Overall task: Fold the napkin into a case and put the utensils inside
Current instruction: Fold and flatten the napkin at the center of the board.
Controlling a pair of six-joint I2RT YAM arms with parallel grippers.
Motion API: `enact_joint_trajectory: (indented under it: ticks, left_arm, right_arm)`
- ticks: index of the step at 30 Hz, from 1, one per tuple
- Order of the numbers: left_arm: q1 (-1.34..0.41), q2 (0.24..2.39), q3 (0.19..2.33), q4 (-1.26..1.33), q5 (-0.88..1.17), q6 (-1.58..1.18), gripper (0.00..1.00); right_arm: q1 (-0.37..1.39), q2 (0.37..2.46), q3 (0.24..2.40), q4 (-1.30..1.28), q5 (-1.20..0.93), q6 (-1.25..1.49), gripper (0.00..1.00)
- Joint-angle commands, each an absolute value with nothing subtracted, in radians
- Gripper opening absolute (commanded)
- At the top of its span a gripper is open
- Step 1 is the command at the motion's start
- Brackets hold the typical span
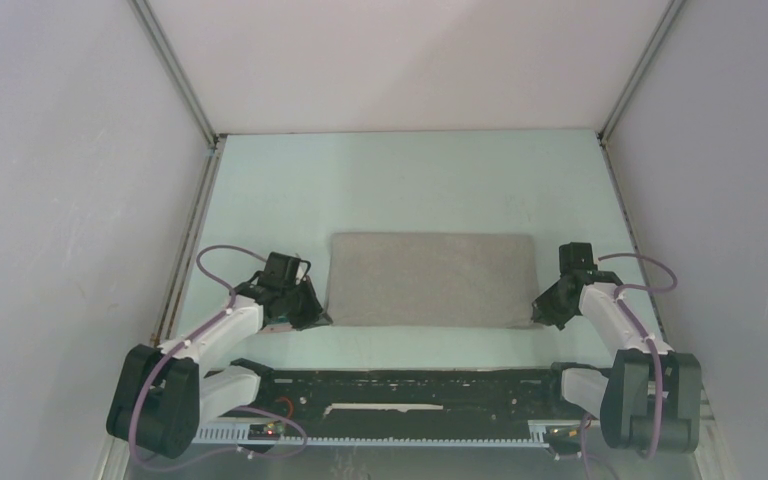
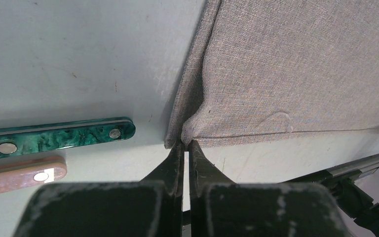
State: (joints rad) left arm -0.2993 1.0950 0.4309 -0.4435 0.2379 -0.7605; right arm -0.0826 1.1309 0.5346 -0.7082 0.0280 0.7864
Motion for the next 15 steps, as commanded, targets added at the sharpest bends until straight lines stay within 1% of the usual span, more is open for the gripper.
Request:
enact_joint_trajectory:
  ticks: [1,6,15]
  left_arm:
    - [-0.300,1.079,0.422,-0.445,0.171,-0.766,0.01]
    - [-0.299,1.078,0.425,-0.457,0.175,-0.769,0.00]
    - [-0.305,1.004,0.405,-0.484,0.158,-0.794,0.00]
  right_arm:
    - [-0.080,1.130,0.534,-0.668,0.074,0.770,0.03]
    - [-0.078,1.143,0.534,-0.667,0.073,0.766,0.03]
    - [-0.070,1.129,0.534,-0.689,0.077,0.780,0.03]
